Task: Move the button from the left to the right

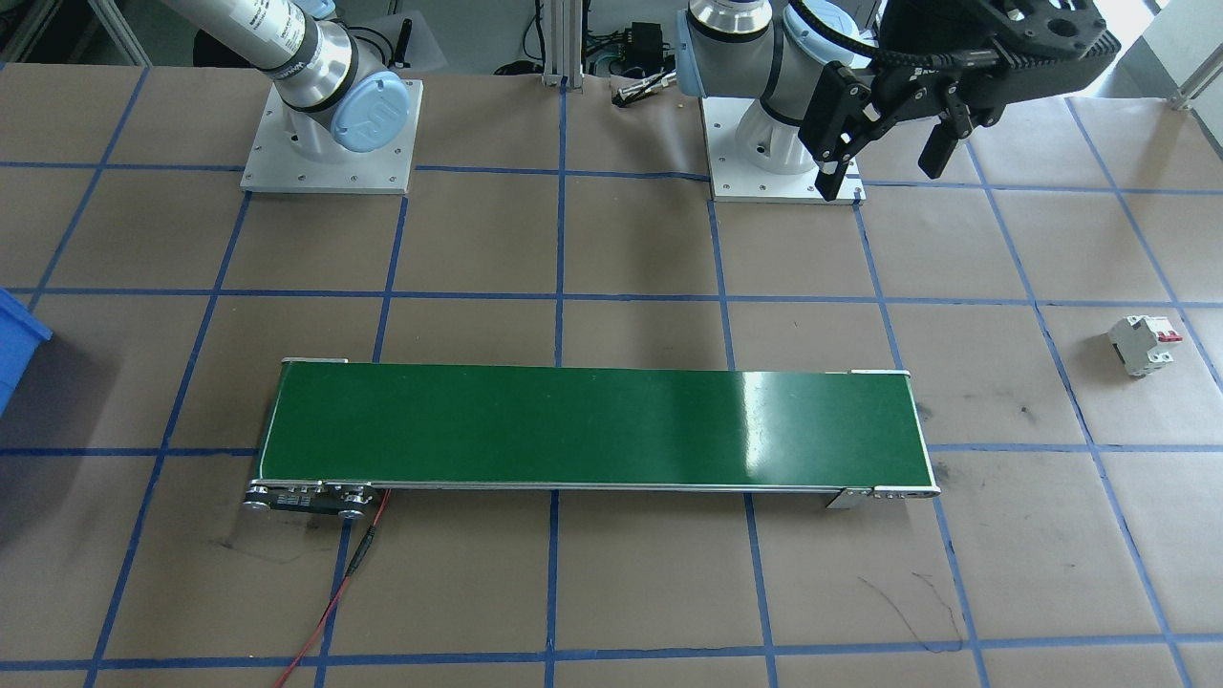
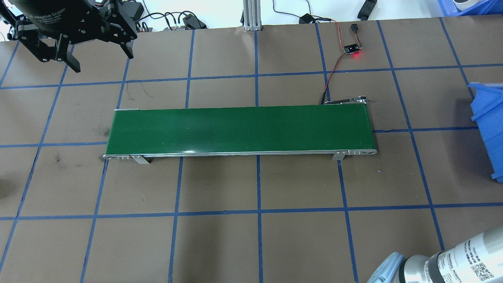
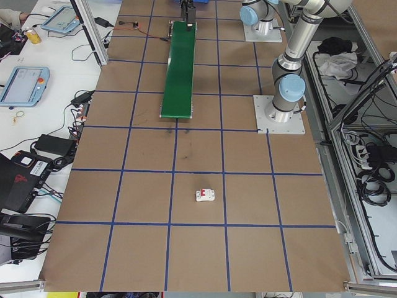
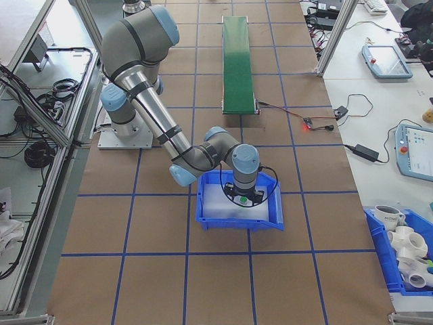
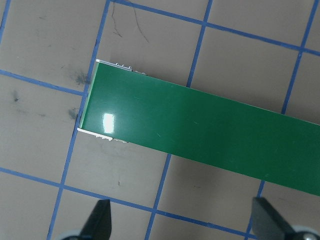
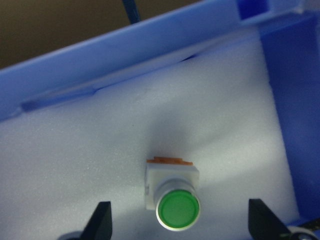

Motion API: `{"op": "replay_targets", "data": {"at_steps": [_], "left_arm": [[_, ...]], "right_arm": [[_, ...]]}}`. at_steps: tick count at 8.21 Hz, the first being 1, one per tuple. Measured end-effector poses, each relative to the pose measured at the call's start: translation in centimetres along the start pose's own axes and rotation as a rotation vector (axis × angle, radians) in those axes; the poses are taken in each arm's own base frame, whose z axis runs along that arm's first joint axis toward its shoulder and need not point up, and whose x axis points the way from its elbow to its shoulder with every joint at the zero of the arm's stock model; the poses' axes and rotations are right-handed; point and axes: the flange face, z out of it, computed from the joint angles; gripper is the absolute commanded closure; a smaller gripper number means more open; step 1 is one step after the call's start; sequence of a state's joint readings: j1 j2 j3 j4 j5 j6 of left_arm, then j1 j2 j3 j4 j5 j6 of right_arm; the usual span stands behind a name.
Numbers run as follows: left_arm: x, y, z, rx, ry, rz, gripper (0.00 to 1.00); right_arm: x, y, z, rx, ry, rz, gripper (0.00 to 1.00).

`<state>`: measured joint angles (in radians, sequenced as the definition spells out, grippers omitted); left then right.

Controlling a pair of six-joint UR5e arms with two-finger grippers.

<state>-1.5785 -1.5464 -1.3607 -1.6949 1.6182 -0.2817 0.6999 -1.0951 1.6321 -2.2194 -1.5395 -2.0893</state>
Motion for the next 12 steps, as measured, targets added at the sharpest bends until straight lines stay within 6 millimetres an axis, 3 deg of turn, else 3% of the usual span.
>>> {"op": "replay_targets", "data": {"at_steps": [2, 3, 4, 6, 8, 10, 12], "left_arm": [[0.0, 0.1, 0.2, -0.004, -0.001, 0.001, 0.0], [-0.1, 0.3, 0.4, -0.007, -0.002, 0.001, 0.0], [-0.1, 0.6, 0.6, -0.011, -0.004, 0.001, 0.0], [-0.3, 1.0, 0.9, -0.016, -0.006, 0.0, 0.0], [-0.3, 1.0, 1.1, -0.019, -0.007, 0.0, 0.0], [-0.3, 1.0, 1.2, -0.021, -0.01, 0.002, 0.0], [-0.2, 0.9, 1.5, -0.027, -0.012, 0.002, 0.0]], "right_arm": [[-0.9, -0.9, -5.3, -0.01, 0.02, 0.14, 0.0], [-2.0, -2.2, -9.0, -0.003, 0.01, 0.251, 0.0], [-3.1, -5.2, -13.3, 0.001, 0.008, 0.354, 0.0], [-5.0, -13.3, -19.9, 0.001, 0.02, 0.491, 0.0], [-8.0, -22.5, -24.1, 0.018, -0.006, 0.685, 0.0], [-11.4, -32.8, -26.4, 0.023, -0.044, 0.871, 0.0], [-14.9, -41.9, -27.1, 0.025, -0.066, 1.011, 0.0]]}}
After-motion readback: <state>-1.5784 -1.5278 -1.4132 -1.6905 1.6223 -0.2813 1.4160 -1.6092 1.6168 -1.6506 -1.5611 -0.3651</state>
